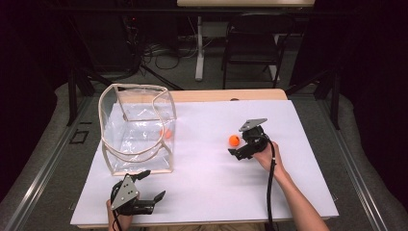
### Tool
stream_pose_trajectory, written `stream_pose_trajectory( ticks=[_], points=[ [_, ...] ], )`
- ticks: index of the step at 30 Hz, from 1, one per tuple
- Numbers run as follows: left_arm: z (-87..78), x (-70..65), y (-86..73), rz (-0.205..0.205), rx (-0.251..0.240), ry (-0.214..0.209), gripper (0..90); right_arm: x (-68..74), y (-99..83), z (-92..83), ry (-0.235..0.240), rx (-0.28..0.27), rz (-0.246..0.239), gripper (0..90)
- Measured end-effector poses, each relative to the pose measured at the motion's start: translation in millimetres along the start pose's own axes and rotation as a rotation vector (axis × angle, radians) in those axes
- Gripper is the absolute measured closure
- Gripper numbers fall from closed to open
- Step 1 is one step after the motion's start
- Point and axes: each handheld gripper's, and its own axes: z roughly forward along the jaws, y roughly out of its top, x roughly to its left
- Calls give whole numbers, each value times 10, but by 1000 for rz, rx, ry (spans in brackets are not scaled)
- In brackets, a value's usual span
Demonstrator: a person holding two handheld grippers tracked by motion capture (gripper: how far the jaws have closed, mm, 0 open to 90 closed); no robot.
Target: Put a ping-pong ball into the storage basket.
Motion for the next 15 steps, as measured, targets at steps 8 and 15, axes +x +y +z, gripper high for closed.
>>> stream_pose_trajectory(
  ticks=[8,15],
  points=[
    [-3,-5,1,-2,-6,-3,157,-88,14,51,-25,-6,28,0],
    [11,-5,1,-1,-1,-7,157,-119,-9,123,-32,-1,46,0]
  ],
)
